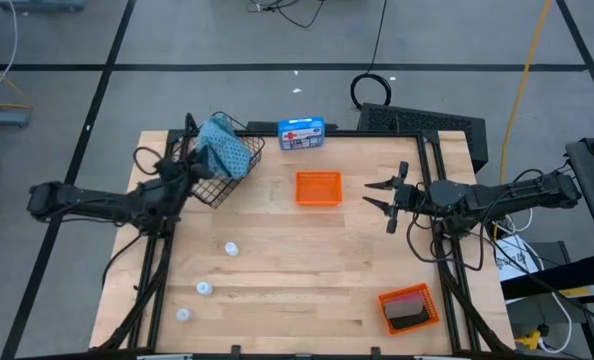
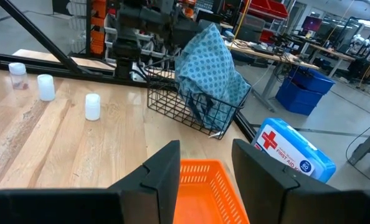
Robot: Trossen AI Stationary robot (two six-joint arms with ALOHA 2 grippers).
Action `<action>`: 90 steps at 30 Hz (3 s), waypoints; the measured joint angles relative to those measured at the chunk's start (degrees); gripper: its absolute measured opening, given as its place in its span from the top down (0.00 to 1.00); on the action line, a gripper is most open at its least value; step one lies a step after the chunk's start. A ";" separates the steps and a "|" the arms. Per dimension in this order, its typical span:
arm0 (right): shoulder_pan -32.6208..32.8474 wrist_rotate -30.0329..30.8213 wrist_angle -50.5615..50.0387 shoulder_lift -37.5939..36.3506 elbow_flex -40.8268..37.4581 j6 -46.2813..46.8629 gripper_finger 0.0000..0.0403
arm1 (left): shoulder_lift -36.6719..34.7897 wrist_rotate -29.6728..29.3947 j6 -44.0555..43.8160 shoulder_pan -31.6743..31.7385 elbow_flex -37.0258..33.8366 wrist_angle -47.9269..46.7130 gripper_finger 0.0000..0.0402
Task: Pick & place medical supplies in basket/bin
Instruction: Put the blue patient gown into the black wire basket
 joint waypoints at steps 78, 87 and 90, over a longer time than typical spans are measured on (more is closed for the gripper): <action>-0.04 1.67 1.09 0.74 0.00 0.83 0.67 | 30.56 55.24 -4.85 30.94 29.18 -74.03 0.97; -0.04 1.70 1.07 0.74 0.00 0.68 0.67 | 26.27 50.78 -5.29 31.59 40.08 -93.33 0.98; -0.05 1.70 1.05 0.74 0.00 0.51 0.67 | 26.58 48.65 -6.98 32.52 38.76 -95.93 0.99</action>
